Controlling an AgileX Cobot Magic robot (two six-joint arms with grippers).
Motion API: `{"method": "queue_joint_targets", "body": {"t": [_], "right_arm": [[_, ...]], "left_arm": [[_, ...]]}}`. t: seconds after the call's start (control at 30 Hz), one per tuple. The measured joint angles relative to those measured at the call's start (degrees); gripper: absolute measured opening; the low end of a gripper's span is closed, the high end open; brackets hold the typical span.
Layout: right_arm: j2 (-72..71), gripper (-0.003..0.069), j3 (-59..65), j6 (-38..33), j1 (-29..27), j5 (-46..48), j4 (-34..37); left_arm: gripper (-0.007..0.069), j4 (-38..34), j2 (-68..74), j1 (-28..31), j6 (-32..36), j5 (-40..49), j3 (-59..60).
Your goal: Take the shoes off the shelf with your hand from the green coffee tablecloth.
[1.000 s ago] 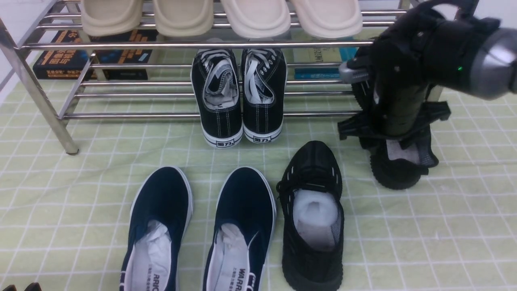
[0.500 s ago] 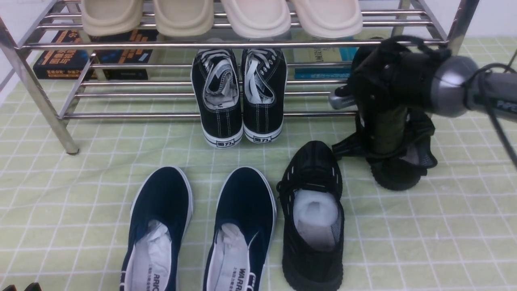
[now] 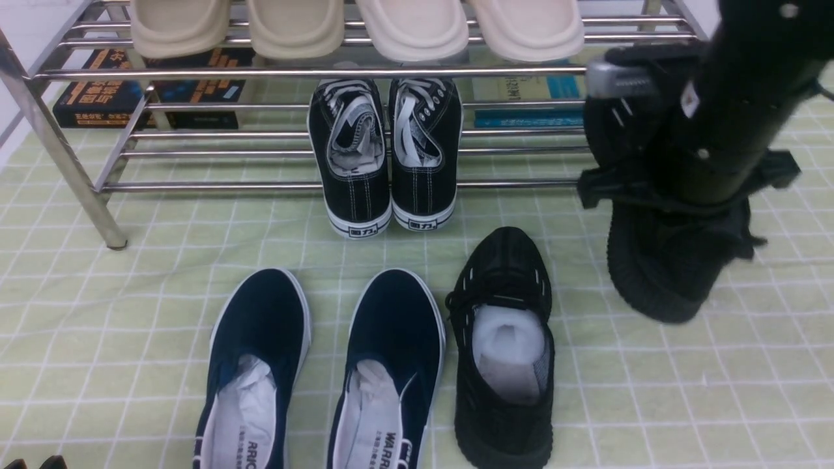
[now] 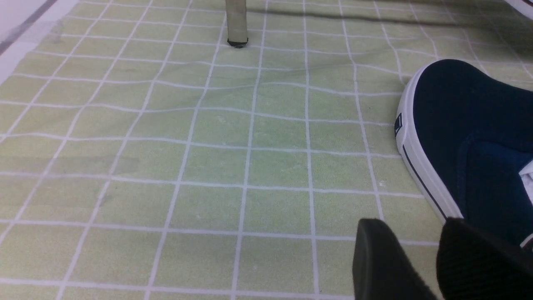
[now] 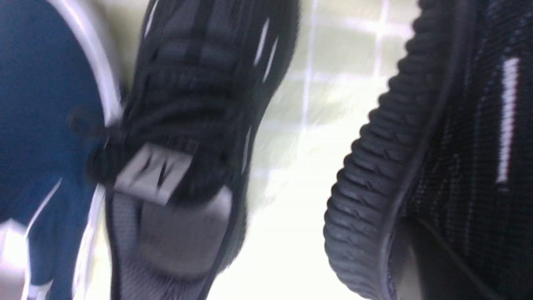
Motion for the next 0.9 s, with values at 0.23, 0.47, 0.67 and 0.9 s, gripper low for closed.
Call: {"method": "queue_joint_targets", "body": {"t": [0.23,0.47,0.67,0.9], "right_arm": [[-1.9,0.0004,7.8,0.0,0.0,-0.1,1.9],[-1.9,0.0006,11.7,-1.5,0.0,-0.5,2.9],[-1.3,0.0006,14.6,-2.5,0.0,-1.2,3.1],[3.6,0.0006,14.7,-2.6,0.0,-8.0,5.9]], "left_arm": [[0.0241,0.0,0.0,0.0,0.0,0.0,0.0],[0.0241,0.0,0.0,0.0,0.0,0.0,0.0],[0.0241,0.0,0.0,0.0,0.0,0.0,0.0],[0.0241,0.0,0.0,0.0,0.0,0.0,0.0]]}}
